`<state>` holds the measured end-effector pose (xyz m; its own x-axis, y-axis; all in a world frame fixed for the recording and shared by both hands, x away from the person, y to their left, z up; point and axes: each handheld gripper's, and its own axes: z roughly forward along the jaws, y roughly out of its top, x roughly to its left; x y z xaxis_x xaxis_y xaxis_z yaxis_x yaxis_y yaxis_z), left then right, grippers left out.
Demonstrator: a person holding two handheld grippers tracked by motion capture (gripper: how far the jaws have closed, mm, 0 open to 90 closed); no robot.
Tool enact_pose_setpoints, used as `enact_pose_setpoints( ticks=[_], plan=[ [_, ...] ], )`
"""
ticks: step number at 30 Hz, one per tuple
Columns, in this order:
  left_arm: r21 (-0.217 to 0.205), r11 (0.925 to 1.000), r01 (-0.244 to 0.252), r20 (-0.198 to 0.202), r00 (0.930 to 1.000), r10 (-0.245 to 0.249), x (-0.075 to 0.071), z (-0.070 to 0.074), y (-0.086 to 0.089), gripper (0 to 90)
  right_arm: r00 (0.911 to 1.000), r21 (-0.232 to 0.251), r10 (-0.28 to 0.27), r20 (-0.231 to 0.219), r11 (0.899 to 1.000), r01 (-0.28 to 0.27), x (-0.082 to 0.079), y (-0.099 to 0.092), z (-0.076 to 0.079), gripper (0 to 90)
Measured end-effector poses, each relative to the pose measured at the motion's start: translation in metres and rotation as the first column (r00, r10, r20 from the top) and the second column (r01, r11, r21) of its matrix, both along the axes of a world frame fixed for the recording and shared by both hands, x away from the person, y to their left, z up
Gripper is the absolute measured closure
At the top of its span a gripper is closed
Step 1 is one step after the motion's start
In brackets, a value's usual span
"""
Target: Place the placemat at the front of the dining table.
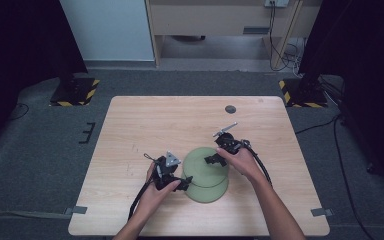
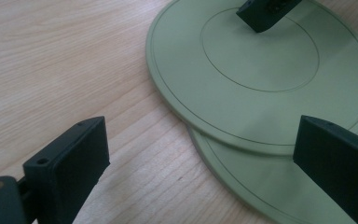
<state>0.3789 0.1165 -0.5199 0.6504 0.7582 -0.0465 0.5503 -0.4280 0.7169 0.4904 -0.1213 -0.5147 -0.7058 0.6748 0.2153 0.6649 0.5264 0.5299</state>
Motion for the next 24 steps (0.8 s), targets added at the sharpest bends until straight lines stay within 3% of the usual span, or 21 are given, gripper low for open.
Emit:
enact_pose_setpoints(
  ticks=[11,16,24],
  plan=[
    [0.034,0.9993,0.018,-0.002,0.9998,-0.018,-0.003,-0.007,-0.003,2.2,1.0,0.0,0.004,-0.004,1.0,-0.004,-0.003,0.002,0.0,14.0],
    [0.008,1.0,-0.002,-0.011,0.9999,0.002,0.0,-0.011,-0.001,0.0,1.0,0.004,-0.001,0.002,1.0,0.001,-0.003,0.002,0.0,14.6],
    [0.017,0.9998,-0.004,0.0,1.0,0.004,0.0,-0.01,-0.003,0.0,1.0,0.018,0.002,0.001,1.0,-0.002,-0.003,0.001,0.0,16.7]
  ],
)
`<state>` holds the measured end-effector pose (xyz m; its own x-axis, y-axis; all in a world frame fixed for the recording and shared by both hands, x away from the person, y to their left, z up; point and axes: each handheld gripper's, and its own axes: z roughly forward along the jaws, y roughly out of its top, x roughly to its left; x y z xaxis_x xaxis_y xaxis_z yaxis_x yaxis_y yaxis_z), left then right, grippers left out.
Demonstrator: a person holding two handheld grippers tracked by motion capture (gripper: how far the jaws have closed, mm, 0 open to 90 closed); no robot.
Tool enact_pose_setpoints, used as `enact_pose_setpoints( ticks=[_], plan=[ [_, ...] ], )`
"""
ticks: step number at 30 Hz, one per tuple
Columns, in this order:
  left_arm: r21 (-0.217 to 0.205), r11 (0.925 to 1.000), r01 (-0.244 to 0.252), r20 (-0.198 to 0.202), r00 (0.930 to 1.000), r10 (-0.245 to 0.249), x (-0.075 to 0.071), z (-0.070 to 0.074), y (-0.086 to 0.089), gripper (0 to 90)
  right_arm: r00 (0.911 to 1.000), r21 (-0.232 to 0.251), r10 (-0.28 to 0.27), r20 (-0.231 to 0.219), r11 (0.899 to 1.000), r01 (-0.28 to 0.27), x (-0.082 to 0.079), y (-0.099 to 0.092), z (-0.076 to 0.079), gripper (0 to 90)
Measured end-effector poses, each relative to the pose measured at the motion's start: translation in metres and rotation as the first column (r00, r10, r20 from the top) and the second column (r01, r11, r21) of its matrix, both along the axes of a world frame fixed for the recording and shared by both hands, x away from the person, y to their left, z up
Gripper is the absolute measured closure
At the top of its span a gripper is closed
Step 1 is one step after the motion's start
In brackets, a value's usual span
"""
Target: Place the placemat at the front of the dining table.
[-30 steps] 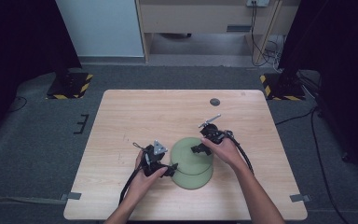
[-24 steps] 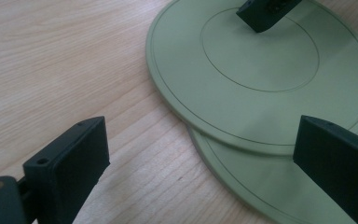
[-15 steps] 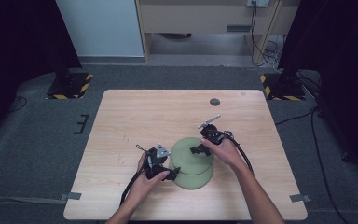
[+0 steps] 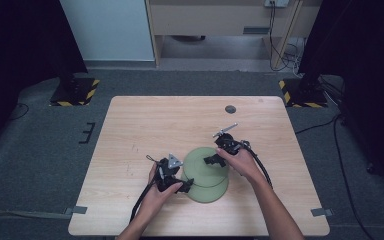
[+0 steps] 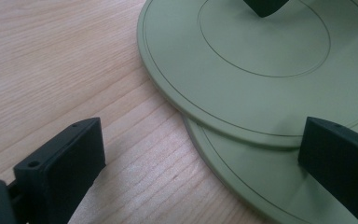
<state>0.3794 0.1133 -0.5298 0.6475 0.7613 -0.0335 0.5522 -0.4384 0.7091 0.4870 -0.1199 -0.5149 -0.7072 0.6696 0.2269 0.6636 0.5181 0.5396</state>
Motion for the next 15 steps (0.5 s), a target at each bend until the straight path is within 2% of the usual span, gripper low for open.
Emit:
enact_pose_setpoints(
  ticks=[5,12,15],
  plan=[
    [0.005,1.0,-0.004,0.001,1.0,0.004,-0.0001,0.0006,-0.0011,0.0,1.0,-0.003,0.003,0.005,1.0,-0.003,-0.0012,-0.0002,0.0,17.2],
    [0.022,0.9998,-0.003,0.023,0.9997,0.003,-0.0019,0.0014,-0.0028,0.0,0.9998,-0.007,0.0,0.019,1.0,0.0,-0.0034,-0.0017,0.0017,17.8],
    [0.028,0.9996,-0.003,0.027,0.9996,0.003,-0.0023,0.0017,-0.0031,0.0,0.9995,0.008,-0.006,0.03,1.0,0.006,-0.0048,-0.0045,0.0072,18.5]
  ],
)
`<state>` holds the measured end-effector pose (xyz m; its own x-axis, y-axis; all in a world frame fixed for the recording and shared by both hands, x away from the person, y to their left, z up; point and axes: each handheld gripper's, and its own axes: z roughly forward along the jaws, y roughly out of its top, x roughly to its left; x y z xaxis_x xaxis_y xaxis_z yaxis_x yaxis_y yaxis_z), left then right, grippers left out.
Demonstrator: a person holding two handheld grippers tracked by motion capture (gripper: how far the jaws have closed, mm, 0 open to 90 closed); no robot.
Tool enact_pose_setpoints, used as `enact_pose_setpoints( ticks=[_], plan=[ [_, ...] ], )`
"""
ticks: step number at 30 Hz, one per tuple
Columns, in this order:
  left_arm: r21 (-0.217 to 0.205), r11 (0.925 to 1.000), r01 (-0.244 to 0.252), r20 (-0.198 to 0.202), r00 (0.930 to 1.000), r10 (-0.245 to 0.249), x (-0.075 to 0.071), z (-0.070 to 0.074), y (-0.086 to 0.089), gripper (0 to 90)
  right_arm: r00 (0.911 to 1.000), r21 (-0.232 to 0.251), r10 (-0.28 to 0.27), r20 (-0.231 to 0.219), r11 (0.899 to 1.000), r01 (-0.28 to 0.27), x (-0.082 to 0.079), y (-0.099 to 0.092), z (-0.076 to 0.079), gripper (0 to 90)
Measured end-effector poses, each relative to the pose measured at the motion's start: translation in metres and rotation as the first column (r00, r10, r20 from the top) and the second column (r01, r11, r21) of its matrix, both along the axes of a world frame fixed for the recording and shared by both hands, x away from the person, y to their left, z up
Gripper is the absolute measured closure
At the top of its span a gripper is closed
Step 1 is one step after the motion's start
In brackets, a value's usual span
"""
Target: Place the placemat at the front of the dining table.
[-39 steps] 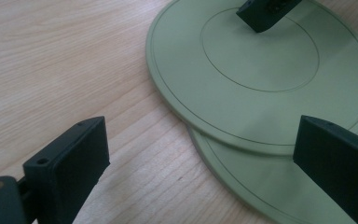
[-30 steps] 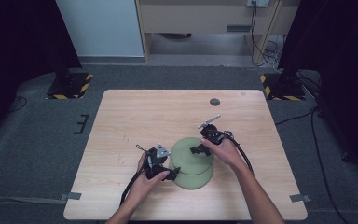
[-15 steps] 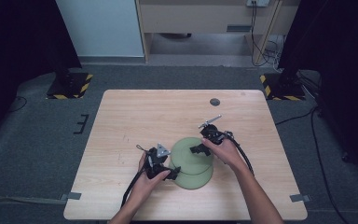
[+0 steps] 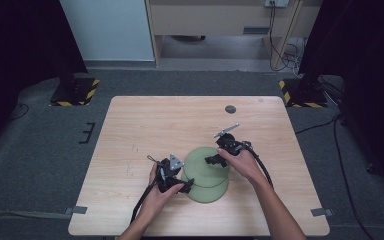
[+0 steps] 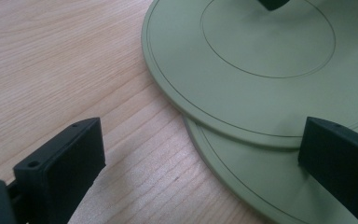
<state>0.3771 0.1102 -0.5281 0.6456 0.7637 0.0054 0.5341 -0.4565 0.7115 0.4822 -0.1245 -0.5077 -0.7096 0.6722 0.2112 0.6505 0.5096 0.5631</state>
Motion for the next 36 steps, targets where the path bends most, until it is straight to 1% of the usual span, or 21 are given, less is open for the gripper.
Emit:
enact_pose_setpoints(
  ticks=[2,5,6,7,11,16,18,20,22,23,25,28,31,34,36],
  plan=[
    [0.0,1.0,-0.001,-0.001,1.0,0.001,0.0,0.0,0.0,0.0,1.0,0.008,-0.001,0.003,1.0,0.001,0.0,-0.001,0.002,18.5],
    [-0.004,1.0,-0.001,-0.004,1.0,0.001,0.0,0.0,0.0,0.0,0.9999,0.045,-0.012,0.01,0.999,0.011,-0.003,-0.004,0.011,19.1],
    [-0.004,1.0,-0.001,-0.004,1.0,0.001,0.0,0.0,0.0,0.0,0.9999,0.045,-0.012,0.01,0.999,0.011,-0.003,-0.004,0.011,19.1],
    [-0.006,1.0,-0.001,-0.006,1.0,0.001,0.001,0.0,0.0,0.0,0.9998,0.062,-0.012,0.015,0.998,0.011,-0.004,-0.005,0.014,19.7],
    [-0.007,1.0,-0.002,-0.009,1.0,0.002,0.001,0.0,0.0,0.0,0.9997,0.07,-0.013,0.02,0.998,0.011,-0.005,-0.006,0.018,21.5],
    [-0.008,1.0,-0.002,-0.011,0.9999,0.002,0.001,0.0,0.001,0.0,0.9998,0.084,-0.011,0.014,0.996,0.009,-0.005,-0.008,0.021,23.6],
    [-0.008,1.0,-0.002,-0.011,0.9999,0.002,0.001,0.0,0.001,0.0,0.9999,0.089,-0.012,0.011,0.996,0.011,-0.005,-0.008,0.024,26.5],
    [-0.008,1.0,-0.002,-0.011,0.9999,0.002,0.001,0.0,0.001,0.0,0.9999,0.091,-0.01,0.009,0.996,0.009,-0.005,-0.009,0.025,27.4],
    [-0.007,1.0,-0.002,-0.012,0.9999,0.002,0.001,0.0,0.001,0.0,0.9999,0.104,-0.007,0.009,0.995,0.006,-0.006,-0.01,0.027,32.0],
    [-0.007,1.0,-0.003,-0.012,0.9999,0.003,0.001,0.0,0.0,0.0,0.9999,0.104,-0.007,0.009,0.995,0.006,-0.006,-0.01,0.027,32.0],
    [-0.006,1.0,-0.003,-0.013,0.9999,0.003,0.001,0.0,0.0,0.0,0.9999,0.121,0.011,0.009,0.993,-0.012,-0.007,-0.012,0.029,36.5],
    [-0.006,1.0,-0.003,-0.014,0.9999,0.003,0.001,0.0,0.0,0.0,0.9991,0.141,0.039,-0.017,0.989,-0.036,-0.009,-0.013,0.028,39.9],
    [-0.006,1.0,-0.004,-0.014,0.9999,0.003,0.001,0.0,0.0,0.0,0.9982,0.121,0.052,-0.028,0.991,-0.048,-0.01,-0.013,0.025,42.0],
    [-0.004,1.0,-0.005,-0.014,0.9999,0.005,0.001,0.0,0.0,0.0,0.999,0.111,0.039,-0.023,0.993,-0.036,-0.009,-0.012,0.024,44.0],
    [-0.003,1.0,-0.005,-0.014,0.9999,0.005,0.001,0.0,0.0,0.0,0.9997,0.086,0.024,-0.011,0.996,-0.023,-0.008,-0.01,0.022,45.0]
  ],
)
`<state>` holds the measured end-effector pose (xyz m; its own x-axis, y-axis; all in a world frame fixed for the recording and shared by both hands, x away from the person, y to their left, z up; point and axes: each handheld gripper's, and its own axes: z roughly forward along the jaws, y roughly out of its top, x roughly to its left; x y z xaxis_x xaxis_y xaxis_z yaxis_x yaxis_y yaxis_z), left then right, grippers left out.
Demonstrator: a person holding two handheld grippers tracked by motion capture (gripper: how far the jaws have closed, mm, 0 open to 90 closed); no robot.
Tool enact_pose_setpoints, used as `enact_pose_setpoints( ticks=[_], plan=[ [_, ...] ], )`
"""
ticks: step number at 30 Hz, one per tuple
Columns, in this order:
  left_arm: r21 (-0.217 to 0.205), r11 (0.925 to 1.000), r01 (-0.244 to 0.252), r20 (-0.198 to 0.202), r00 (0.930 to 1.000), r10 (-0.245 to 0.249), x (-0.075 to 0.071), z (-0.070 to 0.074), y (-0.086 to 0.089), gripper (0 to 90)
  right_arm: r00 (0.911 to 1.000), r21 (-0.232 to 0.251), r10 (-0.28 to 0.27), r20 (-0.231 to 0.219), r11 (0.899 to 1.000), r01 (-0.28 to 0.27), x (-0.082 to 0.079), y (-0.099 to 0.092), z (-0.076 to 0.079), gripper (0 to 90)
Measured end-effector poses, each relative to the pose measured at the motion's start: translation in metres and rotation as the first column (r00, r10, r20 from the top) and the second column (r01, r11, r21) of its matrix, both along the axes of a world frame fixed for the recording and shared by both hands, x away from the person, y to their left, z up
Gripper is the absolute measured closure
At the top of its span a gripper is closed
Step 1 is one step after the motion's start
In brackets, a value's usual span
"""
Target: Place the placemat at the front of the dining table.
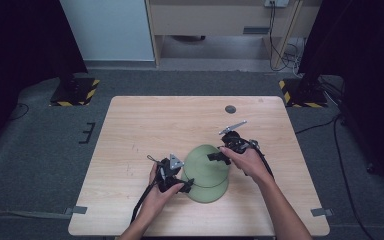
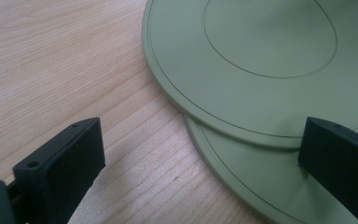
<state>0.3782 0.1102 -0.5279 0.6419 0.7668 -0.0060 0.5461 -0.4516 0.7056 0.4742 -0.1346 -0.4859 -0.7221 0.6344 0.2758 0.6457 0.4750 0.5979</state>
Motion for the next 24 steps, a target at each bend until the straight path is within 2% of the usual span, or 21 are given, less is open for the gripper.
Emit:
enact_pose_setpoints(
  ticks=[1,2,3,6,7,8,9,12,14,20,22,24],
  plan=[
    [0.0,1.0,0.0,0.0,1.0,0.0,0.0,0.0,0.0,0.0,1.0,0.0,0.0,0.0,1.0,0.0,0.0,0.0,0.0,45.0],
    [-0.002,1.0,0.001,-0.001,1.0,-0.001,0.0001,-0.0001,0.0001,0.0,0.9998,-0.033,-0.01,0.019,0.999,0.01,0.0002,0.0025,-0.0027,44.9],
    [-0.002,1.0,0.001,-0.001,1.0,-0.001,0.0002,-0.0001,0.0002,0.0,0.9997,-0.046,-0.015,0.021,0.999,0.016,0.0003,0.0034,-0.0035,45.1],
    [-0.003,1.0,0.002,-0.001,1.0,-0.002,0.0003,-0.0002,0.0003,0.0,0.9985,-0.073,-0.032,0.044,0.997,0.035,0.0011,0.0028,-0.0052,54.5],
    [-0.003,1.0,0.002,-0.001,1.0,-0.002,0.0003,-0.0002,0.0003,0.0,0.9985,-0.073,-0.032,0.044,0.997,0.035,0.0011,0.0028,-0.0052,54.5],
    [-0.003,1.0,0.002,-0.002,1.0,-0.002,0.0003,-0.0002,0.0003,0.0,0.9981,-0.075,-0.035,0.05,0.996,0.038,0.0013,0.0018,-0.0054,58.4],
    [-0.002,1.0,0.002,-0.001,1.0,-0.002,0.0002,-0.0002,0.0002,0.0,0.997,-0.073,-0.044,0.064,0.996,0.049,0.0014,-0.0006,-0.0051,66.1],
    [-0.002,1.0,0.001,-0.002,1.0,-0.001,0.0002,-0.0001,0.0002,0.0,0.995,-0.069,-0.052,0.085,0.996,0.058,0.0014,-0.0037,-0.0037,74.5],
    [-0.001,1.0,0.0,-0.001,1.0,0.0,0.0,0.0,0.0001,0.0,0.9951,-0.057,-0.054,0.083,0.997,0.059,0.0011,-0.0045,-0.0025,78.0],
    [-0.004,1.0,-0.001,0.001,1.0,0.001,-0.0004,-0.0004,0.0002,0.0,0.9939,-0.059,-0.053,0.096,0.997,0.059,0.0014,-0.0041,-0.0005,81.9],
    [-0.005,1.0,-0.001,0.002,1.0,0.001,-0.0006,-0.0007,0.0002,0.0,0.9936,-0.086,-0.057,0.097,0.994,0.065,0.0011,-0.0022,-0.0007,82.8],
    [-0.006,1.0,-0.002,0.002,1.0,0.002,-0.0006,-0.0008,0.0002,0.0,0.9933,-0.092,-0.058,0.101,0.993,0.067,0.0011,-0.0013,-0.0013,83.0]
  ],
)
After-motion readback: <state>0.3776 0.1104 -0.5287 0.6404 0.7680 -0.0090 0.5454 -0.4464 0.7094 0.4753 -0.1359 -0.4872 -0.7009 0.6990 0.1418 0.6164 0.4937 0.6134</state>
